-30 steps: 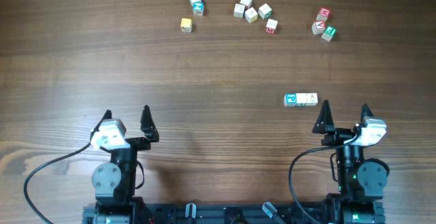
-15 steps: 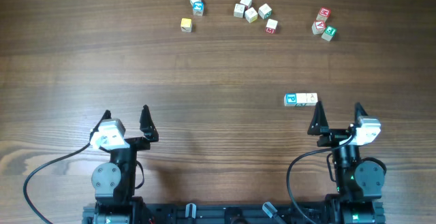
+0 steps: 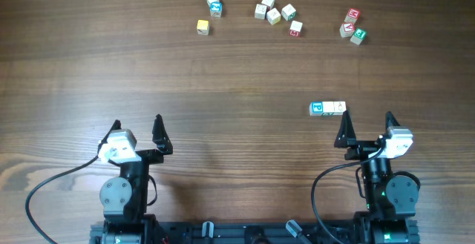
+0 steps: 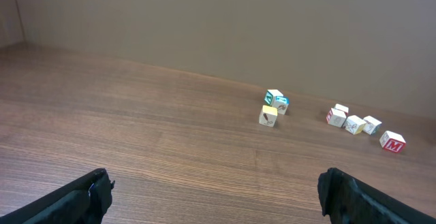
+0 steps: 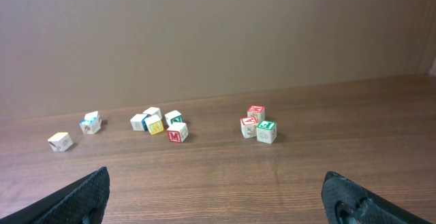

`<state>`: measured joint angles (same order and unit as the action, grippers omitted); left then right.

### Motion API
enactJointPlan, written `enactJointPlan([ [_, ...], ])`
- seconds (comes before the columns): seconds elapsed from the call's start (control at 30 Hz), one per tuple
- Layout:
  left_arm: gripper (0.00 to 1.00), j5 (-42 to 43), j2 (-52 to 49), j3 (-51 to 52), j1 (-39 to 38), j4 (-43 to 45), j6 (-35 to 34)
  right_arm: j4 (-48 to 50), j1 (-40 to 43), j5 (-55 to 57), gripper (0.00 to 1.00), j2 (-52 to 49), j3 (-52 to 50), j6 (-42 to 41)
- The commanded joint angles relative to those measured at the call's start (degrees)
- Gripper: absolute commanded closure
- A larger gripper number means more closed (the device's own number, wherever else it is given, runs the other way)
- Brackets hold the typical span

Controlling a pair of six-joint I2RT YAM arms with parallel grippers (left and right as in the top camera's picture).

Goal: Form a horizontal line

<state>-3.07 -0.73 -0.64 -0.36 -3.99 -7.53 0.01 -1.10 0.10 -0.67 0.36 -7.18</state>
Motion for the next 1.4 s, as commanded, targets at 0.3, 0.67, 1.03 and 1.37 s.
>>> enactJointPlan([
  [0.3, 0.00, 0.48, 0.57, 0.31, 0.37, -0.09, 1.11, 0.28, -0.33, -0.79, 0.01, 0.24, -0.04, 1.14],
  [0.67, 0.00, 0.48, 0.57, 0.31, 0.37, -0.07, 1.11, 0.28, -0.33, -0.79, 0.00, 0.24, -0.07, 1.14],
  [1.03, 0.00, 0.48, 0.57, 0.31, 0.37, -0.07, 1.11, 0.28, -0.33, -0.79, 0.00, 0.24, -0.04, 1.14],
  [1.37, 0.00, 0.48, 0.57, 0.31, 0.37, -0.09, 1.11, 0.28, -0.33, -0.79, 0.00, 0.24, -0.07, 1.16],
])
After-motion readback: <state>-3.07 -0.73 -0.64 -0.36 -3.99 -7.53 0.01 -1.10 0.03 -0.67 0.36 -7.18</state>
